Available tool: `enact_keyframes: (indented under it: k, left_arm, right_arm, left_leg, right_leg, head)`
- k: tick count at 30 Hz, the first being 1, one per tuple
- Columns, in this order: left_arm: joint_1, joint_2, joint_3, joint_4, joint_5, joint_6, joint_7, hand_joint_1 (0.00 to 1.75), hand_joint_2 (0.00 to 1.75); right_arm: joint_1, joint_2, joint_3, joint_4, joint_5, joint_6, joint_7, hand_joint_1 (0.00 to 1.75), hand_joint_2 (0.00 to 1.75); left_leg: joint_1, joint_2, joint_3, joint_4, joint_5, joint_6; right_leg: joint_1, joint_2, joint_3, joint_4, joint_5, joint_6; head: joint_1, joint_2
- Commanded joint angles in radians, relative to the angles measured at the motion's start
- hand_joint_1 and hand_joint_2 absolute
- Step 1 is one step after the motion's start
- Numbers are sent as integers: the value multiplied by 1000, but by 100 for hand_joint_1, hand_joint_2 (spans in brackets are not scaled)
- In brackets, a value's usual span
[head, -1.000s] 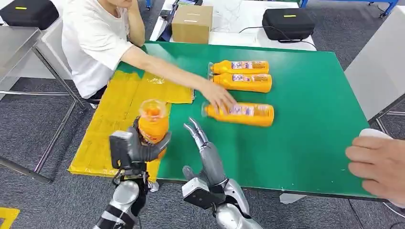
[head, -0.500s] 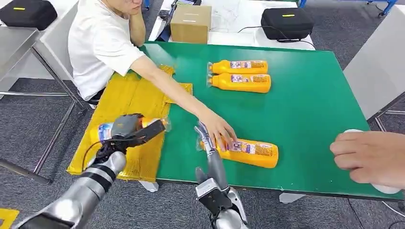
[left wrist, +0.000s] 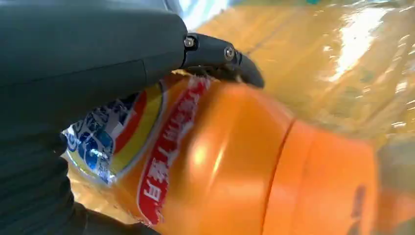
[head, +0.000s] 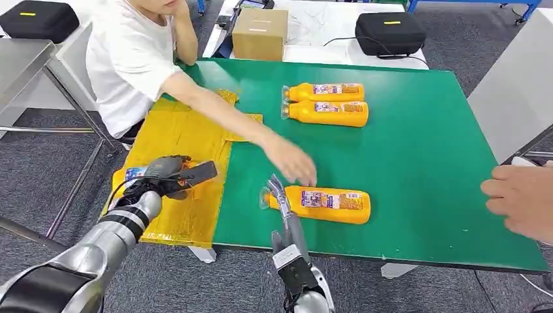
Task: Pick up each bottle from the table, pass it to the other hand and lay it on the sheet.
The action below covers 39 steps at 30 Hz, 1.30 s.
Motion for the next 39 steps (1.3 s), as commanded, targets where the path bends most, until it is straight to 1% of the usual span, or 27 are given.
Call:
enact_keyframes:
  k: [1,3,4,5,9,12,14,15,17,20,22,24,25,27,31,33,34,35,36,37,38,39]
  left_arm:
    - [71,-43,149,27,138,-54,-159,0,175]
    - [72,-40,143,28,137,-58,-164,0,175]
    - [72,-40,151,32,156,-76,-175,0,175]
    - [73,-38,150,33,158,-78,-177,0,175]
    - [72,-36,137,41,159,-77,-179,0,175]
    - [78,-39,132,22,176,-62,-209,0,175]
    - [101,-66,162,-58,236,24,-332,0,175]
    - [111,-82,159,-92,246,51,-346,0,175]
    - [158,-119,209,-220,347,95,-416,0,175]
    - [253,-178,256,-478,577,99,-502,0,175]
    - [287,-191,247,-584,663,93,-495,0,175]
    - [292,-188,240,-598,669,92,-493,0,175]
    - [300,-202,264,-628,756,64,-507,0,175]
    - [318,-221,272,-711,897,51,-534,0,175]
    - [337,-226,265,-778,976,39,-510,0,175]
    - [347,-228,268,-809,1017,37,-526,0,175]
    - [360,-229,269,-845,1048,37,-537,0,175]
    - [373,-229,271,-883,1073,35,-541,0,175]
    - [391,-232,278,-930,1100,36,-546,0,175]
    - [414,-236,291,-994,1156,13,-539,0,175]
    - [427,-234,295,-1026,1165,13,-530,0,175]
    - [452,-238,307,-1078,1183,12,-530,0,175]
  right_arm:
    - [-30,-17,-23,101,-37,16,-31,0,0]
    - [-28,-17,-23,101,-39,14,-33,0,0]
    - [-29,-17,-22,104,-41,13,-33,0,0]
    - [-30,-17,-23,105,-41,11,-34,0,0]
    - [-33,-15,-25,108,-43,1,-37,0,0]
    - [-32,-17,-27,106,-43,-6,-37,0,0]
    - [-28,-20,-31,107,-28,-23,-36,0,0]
    - [-23,-24,-33,104,-24,-24,-36,0,0]
    - [-14,-29,-39,97,-13,-29,-36,0,0]
    - [-3,-36,-50,88,3,-30,-34,0,0]
    - [1,-37,-55,85,7,-29,-34,0,0]
    - [1,-38,-55,85,7,-28,-34,0,0]
    - [2,-38,-58,85,15,-36,-31,0,0]
    - [7,-43,-66,84,28,-44,-22,0,0]
    - [11,-48,-75,79,39,-51,-20,0,0]
    - [13,-52,-75,79,86,-85,-9,0,0]
    - [7,-65,-72,90,152,-131,16,0,0]
    - [-1,-78,-76,100,184,-152,28,0,0]
    - [-15,-96,-80,122,257,-199,63,0,0]
    - [-50,-139,-72,175,437,-271,155,0,0]
    - [-58,-156,-85,183,441,-262,156,0,0]
    - [-80,-183,-98,227,585,-288,258,0,175]
  left_leg:
    - [0,2,6,-3,-1,0]
    - [0,1,6,-4,0,0]
    - [-1,0,3,-2,0,0]
    - [0,1,5,-3,0,0]
    - [-1,0,4,-2,0,0]
    - [-1,1,7,-3,0,-1]
    - [-1,1,7,-3,0,-1]
    - [-1,-1,7,-3,0,0]
    - [-1,-3,6,-2,0,0]
    - [-1,-4,3,0,0,0]
    - [-1,-3,1,0,0,0]
    - [-1,-2,0,0,-1,0]
    - [-1,-1,0,0,-1,0]
    - [-1,-1,0,0,-1,-1]
    - [0,-2,-2,1,-1,0]
    - [0,-1,0,0,-1,-1]
    - [0,-1,-1,0,-1,0]
    - [1,0,-1,0,-2,0]
    - [1,0,0,0,-2,0]
    - [1,1,3,0,-3,-1]
    - [1,1,0,0,-2,0]
    - [0,3,0,0,-2,0]
  right_leg:
    - [0,2,6,-3,0,-1]
    - [0,1,6,-4,0,-1]
    - [-1,0,4,-1,0,-1]
    - [-1,1,6,-3,0,-1]
    - [-2,0,5,-2,0,-1]
    - [-1,1,7,-3,0,-2]
    - [-1,1,8,-3,0,-2]
    - [-1,0,7,-3,0,-1]
    - [-1,-2,8,-2,-1,-1]
    - [-1,-3,5,-1,-1,-1]
    - [-1,-2,3,-1,-1,0]
    - [-1,-2,2,-1,-1,-1]
    - [-1,-1,1,-1,-1,-1]
    - [-1,-1,1,-1,-1,-1]
    - [0,-1,-2,-1,-1,-1]
    - [0,-1,1,-1,-1,-1]
    - [0,-1,0,-1,-1,-1]
    - [1,0,0,-1,-1,-1]
    - [1,1,1,-1,-1,-1]
    - [2,1,4,-2,-2,-2]
    - [1,2,0,-2,0,-1]
    - [1,3,1,-3,0,-1]
  head:
    - [0,0]
    - [0,0]
    - [0,0]
    - [0,0]
    - [0,0]
    - [0,0]
    - [0,0]
    - [0,0]
    - [0,0]
    - [0,0]
    - [1,0]
    - [1,0]
    - [1,0]
    - [0,0]
    - [0,0]
    - [1,0]
    - [0,0]
    - [0,0]
    - [1,0]
    - [0,0]
    - [1,0]
    - [0,0]
